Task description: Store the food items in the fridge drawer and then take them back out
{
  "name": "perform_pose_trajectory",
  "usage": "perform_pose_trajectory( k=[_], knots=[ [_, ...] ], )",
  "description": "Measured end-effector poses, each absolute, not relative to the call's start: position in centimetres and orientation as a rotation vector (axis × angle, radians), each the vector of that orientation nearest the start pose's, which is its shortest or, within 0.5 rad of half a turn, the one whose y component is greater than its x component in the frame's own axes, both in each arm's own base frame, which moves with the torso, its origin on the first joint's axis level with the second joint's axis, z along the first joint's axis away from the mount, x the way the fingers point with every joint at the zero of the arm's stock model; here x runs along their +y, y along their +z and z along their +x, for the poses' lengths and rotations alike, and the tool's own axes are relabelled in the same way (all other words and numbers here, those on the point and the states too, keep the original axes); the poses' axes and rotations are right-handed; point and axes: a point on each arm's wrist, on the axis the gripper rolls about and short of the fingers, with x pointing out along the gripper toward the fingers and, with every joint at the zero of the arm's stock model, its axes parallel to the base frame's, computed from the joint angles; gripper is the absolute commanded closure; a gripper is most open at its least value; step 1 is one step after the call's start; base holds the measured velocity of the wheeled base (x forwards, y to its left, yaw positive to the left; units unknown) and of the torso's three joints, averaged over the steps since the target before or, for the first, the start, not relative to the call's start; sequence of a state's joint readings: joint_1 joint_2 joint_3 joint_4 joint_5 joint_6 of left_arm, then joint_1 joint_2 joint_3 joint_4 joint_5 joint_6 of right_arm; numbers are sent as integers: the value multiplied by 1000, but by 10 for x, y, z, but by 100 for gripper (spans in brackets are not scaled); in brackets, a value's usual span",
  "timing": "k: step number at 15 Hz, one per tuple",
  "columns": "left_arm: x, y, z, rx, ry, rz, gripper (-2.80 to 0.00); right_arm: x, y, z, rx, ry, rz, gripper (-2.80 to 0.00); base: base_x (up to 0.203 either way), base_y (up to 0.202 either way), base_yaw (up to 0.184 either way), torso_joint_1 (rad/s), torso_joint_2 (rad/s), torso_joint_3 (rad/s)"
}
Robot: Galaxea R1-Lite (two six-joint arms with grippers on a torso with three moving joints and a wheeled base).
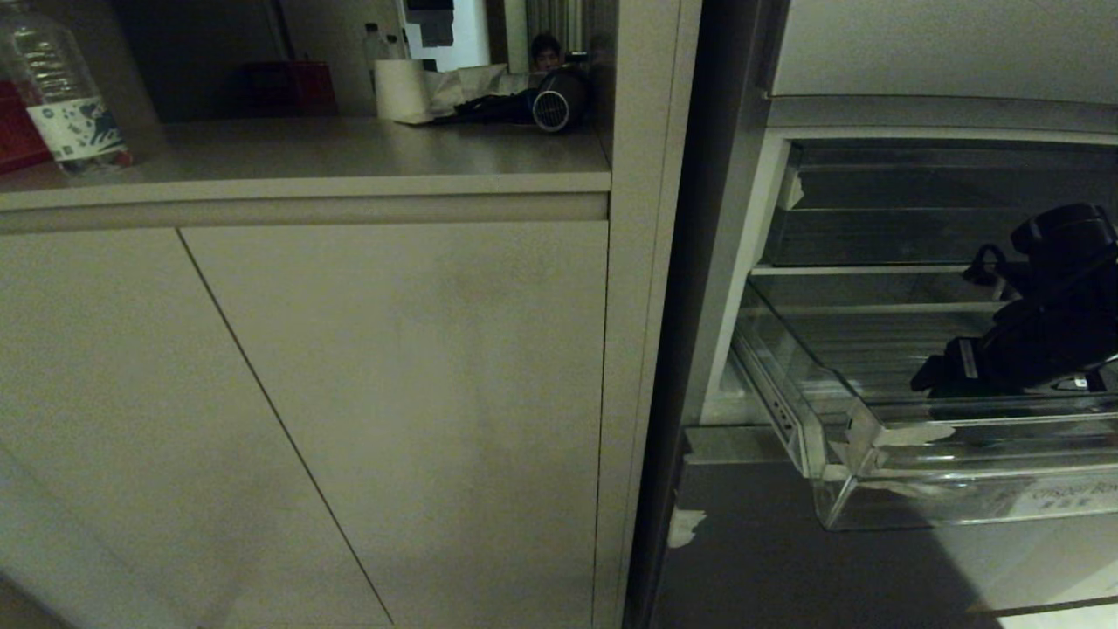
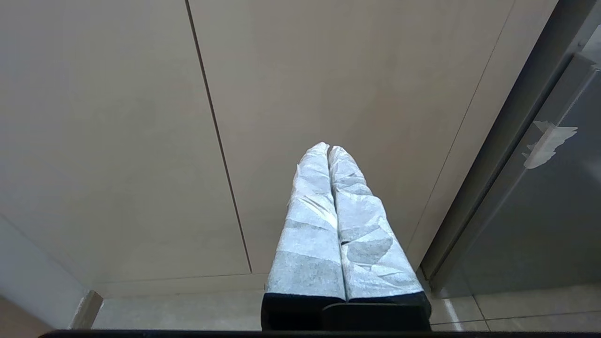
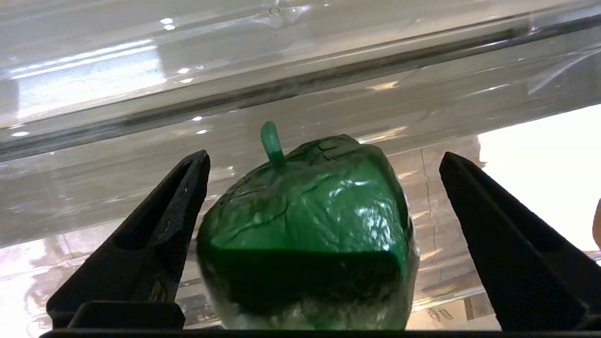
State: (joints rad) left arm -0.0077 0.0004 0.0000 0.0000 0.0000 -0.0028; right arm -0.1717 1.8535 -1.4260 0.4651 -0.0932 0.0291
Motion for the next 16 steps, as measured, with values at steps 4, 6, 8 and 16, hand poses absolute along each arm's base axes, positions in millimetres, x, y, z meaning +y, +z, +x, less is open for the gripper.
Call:
perform_pose_trajectory(
  k=[4, 6, 8, 16],
  knots=[
    [0, 75, -23, 0, -8, -3, 0, -60, 200, 336, 904, -258, 61, -280, 0, 0, 0, 0, 0, 0],
    [0, 75, -23, 0, -8, -3, 0, -60, 198, 336, 911, -259, 61, 0, 0, 0, 0, 0, 0, 0],
    [0, 75, -23, 0, -8, -3, 0, -61, 197, 337, 914, -259, 62, 0, 0, 0, 0, 0, 0, 0],
    [0, 75, -23, 0, -8, -3, 0, -60, 216, 326, 855, -263, 69, 0, 0, 0, 0, 0, 0, 0]
  ],
)
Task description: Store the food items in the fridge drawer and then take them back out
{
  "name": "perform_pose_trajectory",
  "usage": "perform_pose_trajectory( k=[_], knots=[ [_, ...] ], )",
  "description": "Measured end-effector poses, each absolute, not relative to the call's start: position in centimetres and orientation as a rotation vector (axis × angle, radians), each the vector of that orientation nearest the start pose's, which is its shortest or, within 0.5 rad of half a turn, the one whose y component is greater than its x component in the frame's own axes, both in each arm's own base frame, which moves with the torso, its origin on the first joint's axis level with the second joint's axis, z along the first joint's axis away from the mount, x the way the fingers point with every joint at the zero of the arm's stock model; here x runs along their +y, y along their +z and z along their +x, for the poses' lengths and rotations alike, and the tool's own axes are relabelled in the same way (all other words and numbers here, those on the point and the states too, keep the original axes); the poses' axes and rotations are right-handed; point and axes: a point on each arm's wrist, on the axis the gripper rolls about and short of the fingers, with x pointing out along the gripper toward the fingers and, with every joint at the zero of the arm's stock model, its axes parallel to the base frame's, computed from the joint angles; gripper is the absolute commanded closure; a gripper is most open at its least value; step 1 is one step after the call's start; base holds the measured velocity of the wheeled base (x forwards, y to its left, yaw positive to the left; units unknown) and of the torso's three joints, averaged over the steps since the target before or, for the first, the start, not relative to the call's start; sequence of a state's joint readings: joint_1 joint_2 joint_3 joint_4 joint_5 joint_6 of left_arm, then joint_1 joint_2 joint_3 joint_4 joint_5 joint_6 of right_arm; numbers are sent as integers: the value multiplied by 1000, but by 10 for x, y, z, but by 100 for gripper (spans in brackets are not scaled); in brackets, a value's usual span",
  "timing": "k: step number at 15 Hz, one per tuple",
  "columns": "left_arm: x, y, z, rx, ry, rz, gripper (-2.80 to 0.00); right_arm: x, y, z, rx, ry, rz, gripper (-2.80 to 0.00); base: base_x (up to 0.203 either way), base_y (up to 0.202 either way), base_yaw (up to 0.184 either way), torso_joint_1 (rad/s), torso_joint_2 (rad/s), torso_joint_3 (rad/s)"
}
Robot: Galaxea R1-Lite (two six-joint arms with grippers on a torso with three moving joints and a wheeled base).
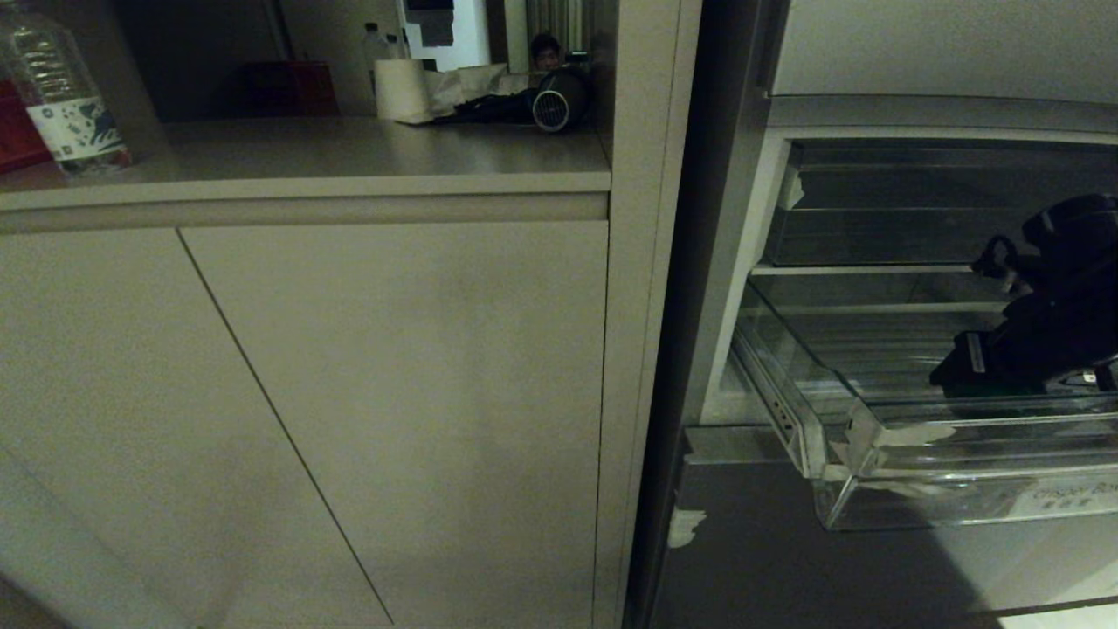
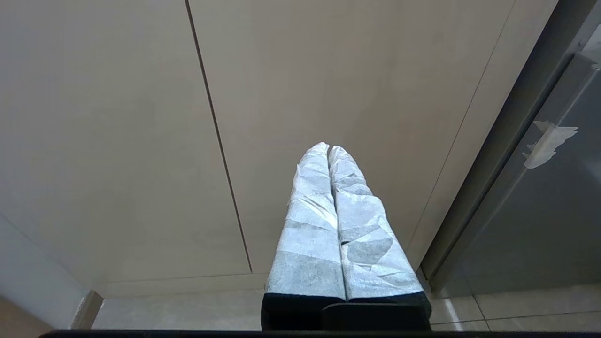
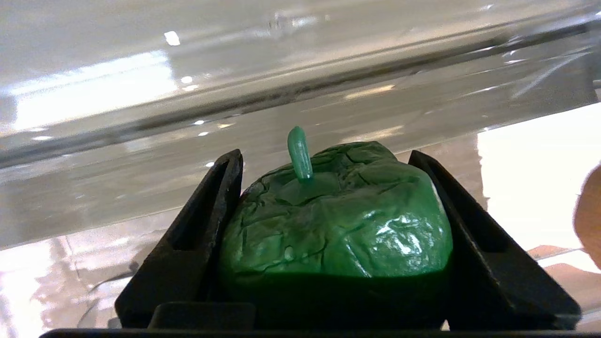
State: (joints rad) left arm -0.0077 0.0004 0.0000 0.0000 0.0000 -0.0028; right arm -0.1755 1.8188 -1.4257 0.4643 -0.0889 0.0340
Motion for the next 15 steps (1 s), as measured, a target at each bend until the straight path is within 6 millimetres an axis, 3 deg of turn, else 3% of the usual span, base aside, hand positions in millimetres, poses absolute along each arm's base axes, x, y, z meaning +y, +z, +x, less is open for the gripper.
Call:
perform_pose_trajectory(
  k=[8, 15],
  knots=[
    [0, 75, -23, 0, -8, -3, 0, -52, 274, 279, 667, -262, 69, 0, 0, 0, 0, 0, 0, 0],
    [0, 75, -23, 0, -8, -3, 0, -55, 306, 237, 541, -302, 70, 0, 0, 0, 0, 0, 0, 0]
  ],
)
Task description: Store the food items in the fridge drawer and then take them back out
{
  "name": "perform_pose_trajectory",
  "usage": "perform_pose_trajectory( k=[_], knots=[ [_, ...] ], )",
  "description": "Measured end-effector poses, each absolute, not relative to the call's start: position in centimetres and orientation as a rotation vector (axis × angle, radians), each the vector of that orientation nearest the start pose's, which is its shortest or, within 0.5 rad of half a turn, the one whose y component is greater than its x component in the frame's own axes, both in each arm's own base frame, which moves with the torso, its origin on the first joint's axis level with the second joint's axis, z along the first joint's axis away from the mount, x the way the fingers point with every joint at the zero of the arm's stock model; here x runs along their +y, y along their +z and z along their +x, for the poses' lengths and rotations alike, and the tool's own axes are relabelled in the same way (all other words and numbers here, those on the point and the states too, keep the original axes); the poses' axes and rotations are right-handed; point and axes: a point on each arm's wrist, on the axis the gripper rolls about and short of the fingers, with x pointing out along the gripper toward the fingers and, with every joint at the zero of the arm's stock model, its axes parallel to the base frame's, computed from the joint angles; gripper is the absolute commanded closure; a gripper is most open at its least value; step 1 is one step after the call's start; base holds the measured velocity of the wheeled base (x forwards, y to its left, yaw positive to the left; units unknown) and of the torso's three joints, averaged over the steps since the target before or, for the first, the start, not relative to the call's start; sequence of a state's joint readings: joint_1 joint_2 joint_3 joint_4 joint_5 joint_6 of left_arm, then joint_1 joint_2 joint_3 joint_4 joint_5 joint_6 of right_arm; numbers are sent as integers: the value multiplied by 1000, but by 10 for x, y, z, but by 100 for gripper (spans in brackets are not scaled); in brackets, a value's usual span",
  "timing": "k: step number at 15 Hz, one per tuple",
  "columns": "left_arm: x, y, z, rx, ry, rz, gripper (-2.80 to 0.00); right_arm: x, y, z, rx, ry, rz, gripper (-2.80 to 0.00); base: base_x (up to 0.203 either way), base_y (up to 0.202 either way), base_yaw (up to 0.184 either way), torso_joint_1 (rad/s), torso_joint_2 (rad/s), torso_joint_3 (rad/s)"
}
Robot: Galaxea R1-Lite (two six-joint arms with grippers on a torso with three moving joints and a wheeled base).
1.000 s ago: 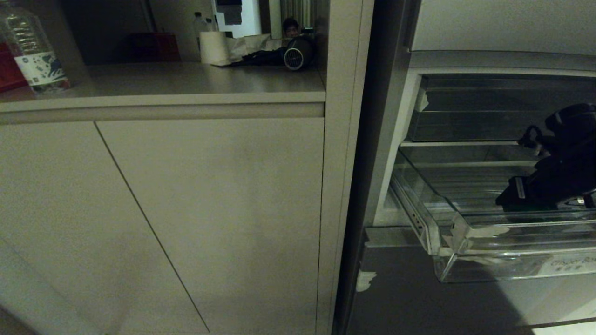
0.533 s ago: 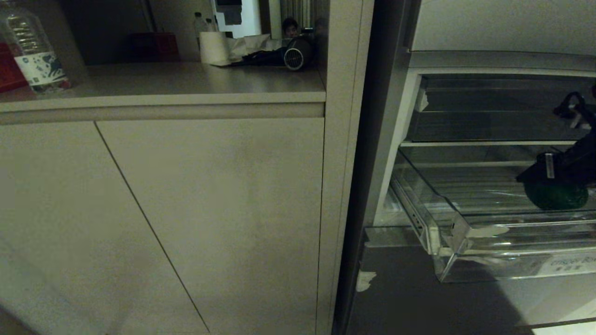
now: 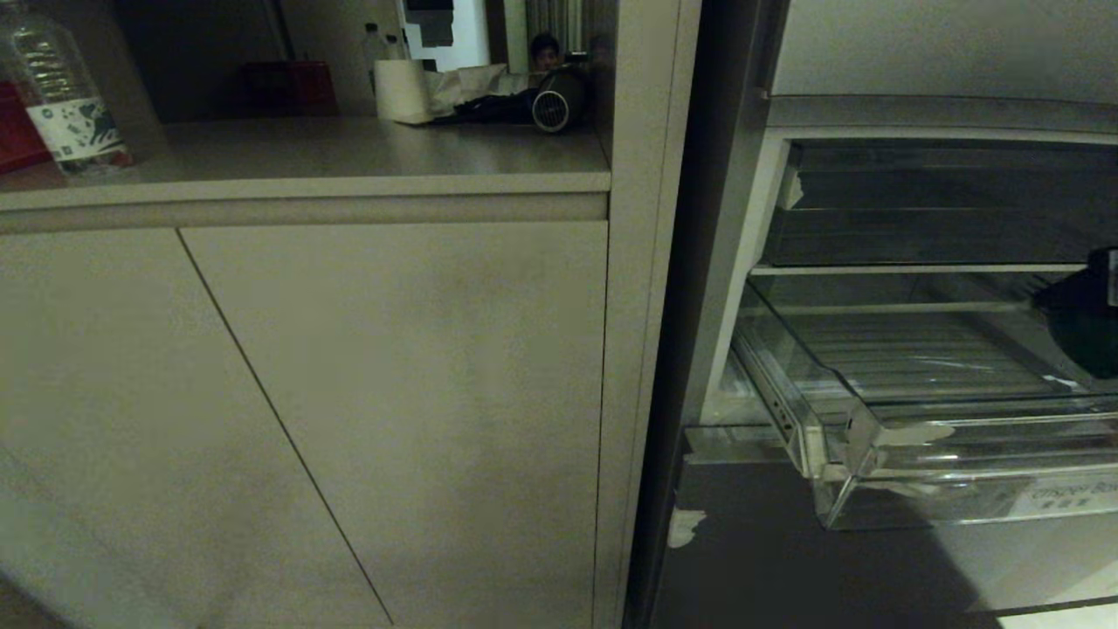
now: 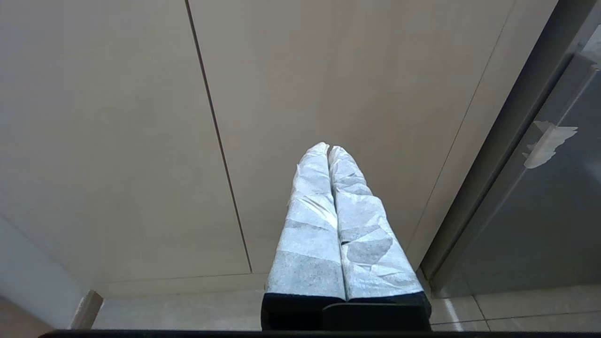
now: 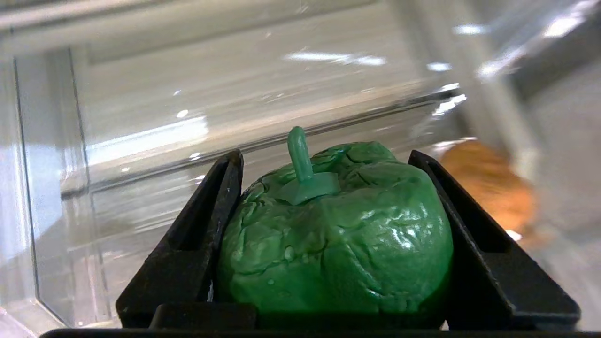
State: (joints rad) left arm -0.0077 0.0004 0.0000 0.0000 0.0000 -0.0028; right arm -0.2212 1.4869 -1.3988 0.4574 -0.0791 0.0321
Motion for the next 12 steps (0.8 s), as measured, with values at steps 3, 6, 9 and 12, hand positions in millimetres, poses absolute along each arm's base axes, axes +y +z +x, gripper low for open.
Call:
perform_pose_trajectory(
  k=[3, 6, 9, 12],
  knots=[
    [0, 75, -23, 0, -8, -3, 0, -57, 319, 203, 476, -340, 56, 0, 0, 0, 0, 0, 0, 0],
    [0, 75, -23, 0, -8, -3, 0, -53, 315, 155, 446, -390, 45, 0, 0, 0, 0, 0, 0, 0],
    [0, 75, -23, 0, -8, -3, 0, -38, 302, 102, 399, -414, 41, 0, 0, 0, 0, 0, 0, 0],
    [0, 75, -23, 0, -8, -3, 0, -19, 277, 48, 331, -420, 32, 0, 0, 0, 0, 0, 0, 0]
  ],
)
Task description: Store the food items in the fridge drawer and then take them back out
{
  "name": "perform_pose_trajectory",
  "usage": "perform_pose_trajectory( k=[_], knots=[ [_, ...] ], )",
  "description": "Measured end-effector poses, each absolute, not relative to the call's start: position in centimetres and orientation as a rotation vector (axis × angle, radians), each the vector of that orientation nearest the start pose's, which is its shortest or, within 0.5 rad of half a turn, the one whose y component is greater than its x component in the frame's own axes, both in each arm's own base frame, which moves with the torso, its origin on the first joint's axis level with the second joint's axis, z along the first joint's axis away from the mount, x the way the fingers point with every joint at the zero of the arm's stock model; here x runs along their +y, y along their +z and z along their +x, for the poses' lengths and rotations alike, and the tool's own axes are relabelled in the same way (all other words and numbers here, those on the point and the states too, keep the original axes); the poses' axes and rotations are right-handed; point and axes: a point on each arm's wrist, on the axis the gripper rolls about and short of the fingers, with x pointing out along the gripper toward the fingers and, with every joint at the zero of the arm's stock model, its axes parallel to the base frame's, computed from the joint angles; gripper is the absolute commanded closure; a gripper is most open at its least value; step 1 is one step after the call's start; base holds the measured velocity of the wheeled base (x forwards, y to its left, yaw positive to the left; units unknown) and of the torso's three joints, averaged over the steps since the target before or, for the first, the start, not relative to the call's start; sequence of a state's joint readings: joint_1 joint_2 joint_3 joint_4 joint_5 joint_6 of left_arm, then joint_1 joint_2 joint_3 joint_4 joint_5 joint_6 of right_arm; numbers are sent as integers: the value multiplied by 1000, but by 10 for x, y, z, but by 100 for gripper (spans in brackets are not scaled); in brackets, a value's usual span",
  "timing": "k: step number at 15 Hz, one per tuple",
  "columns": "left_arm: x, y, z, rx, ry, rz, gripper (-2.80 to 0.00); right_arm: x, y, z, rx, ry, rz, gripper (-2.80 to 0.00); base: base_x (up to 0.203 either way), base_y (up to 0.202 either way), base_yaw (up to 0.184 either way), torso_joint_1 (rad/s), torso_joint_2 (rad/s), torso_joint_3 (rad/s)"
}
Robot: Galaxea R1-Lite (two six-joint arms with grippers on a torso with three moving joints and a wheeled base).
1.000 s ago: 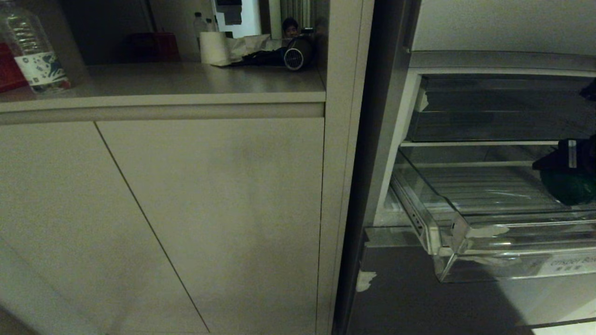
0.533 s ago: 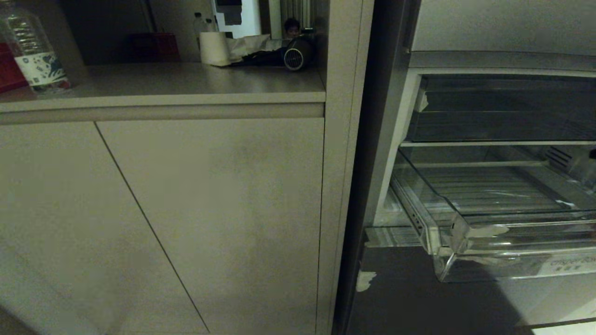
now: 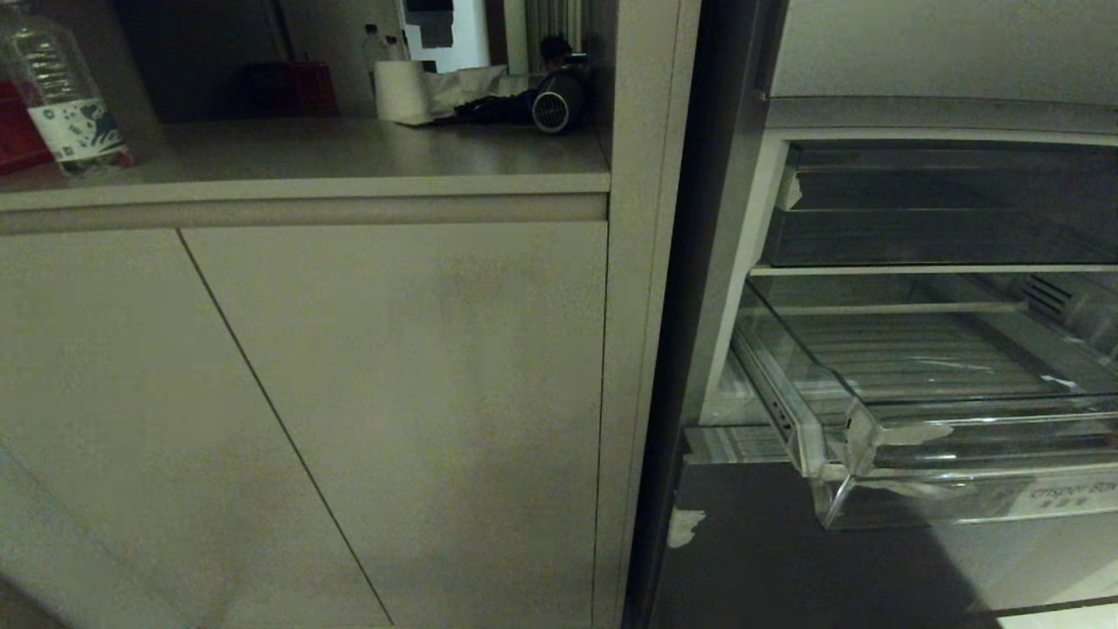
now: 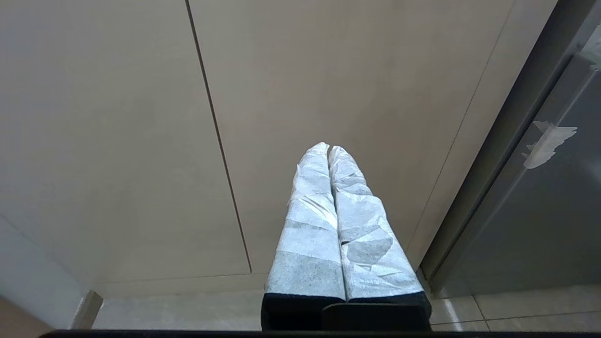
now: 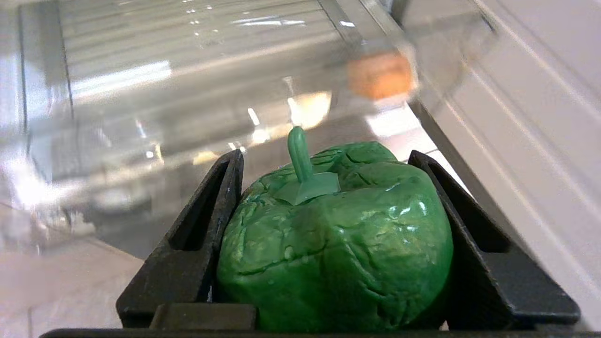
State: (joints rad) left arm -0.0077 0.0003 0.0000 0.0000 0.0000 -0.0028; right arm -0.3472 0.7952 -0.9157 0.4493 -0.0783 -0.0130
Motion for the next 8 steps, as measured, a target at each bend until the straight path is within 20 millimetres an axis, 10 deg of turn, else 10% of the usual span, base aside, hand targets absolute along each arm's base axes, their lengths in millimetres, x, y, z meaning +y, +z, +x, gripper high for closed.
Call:
perform_pose_trajectory(
  k=[8],
  knots=[
    [0, 75, -23, 0, -8, -3, 0, 1, 213, -2, 237, -321, -7, 0, 0, 0, 0, 0, 0, 0]
  ],
)
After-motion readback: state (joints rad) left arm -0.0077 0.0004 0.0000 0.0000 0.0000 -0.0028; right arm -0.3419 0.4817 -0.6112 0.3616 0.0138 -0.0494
